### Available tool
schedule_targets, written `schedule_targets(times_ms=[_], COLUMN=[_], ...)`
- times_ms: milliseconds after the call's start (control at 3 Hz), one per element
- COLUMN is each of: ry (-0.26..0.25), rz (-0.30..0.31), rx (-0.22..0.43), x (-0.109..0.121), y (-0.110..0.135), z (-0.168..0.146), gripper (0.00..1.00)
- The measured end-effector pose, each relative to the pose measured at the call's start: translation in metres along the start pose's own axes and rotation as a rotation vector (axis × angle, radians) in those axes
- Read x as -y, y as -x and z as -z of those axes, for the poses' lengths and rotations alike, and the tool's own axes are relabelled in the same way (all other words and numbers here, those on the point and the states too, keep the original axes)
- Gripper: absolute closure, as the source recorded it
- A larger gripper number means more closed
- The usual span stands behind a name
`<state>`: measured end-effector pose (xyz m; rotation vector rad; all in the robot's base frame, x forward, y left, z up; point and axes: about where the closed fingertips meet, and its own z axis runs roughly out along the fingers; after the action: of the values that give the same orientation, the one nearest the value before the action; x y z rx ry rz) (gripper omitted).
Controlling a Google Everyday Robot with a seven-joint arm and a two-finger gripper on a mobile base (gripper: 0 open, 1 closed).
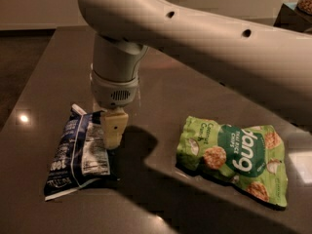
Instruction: Move blue chip bag near green rice chip bag
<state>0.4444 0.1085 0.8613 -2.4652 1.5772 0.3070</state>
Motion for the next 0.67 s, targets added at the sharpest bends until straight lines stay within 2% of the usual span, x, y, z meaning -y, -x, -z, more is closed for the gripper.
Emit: schedule_targets(times_ms=[667], ry=[-0.013], rz=[-0.003], rx=[-0.020], x=[-0.003], y=[-0.005], z=[0.021], gripper=[0.85])
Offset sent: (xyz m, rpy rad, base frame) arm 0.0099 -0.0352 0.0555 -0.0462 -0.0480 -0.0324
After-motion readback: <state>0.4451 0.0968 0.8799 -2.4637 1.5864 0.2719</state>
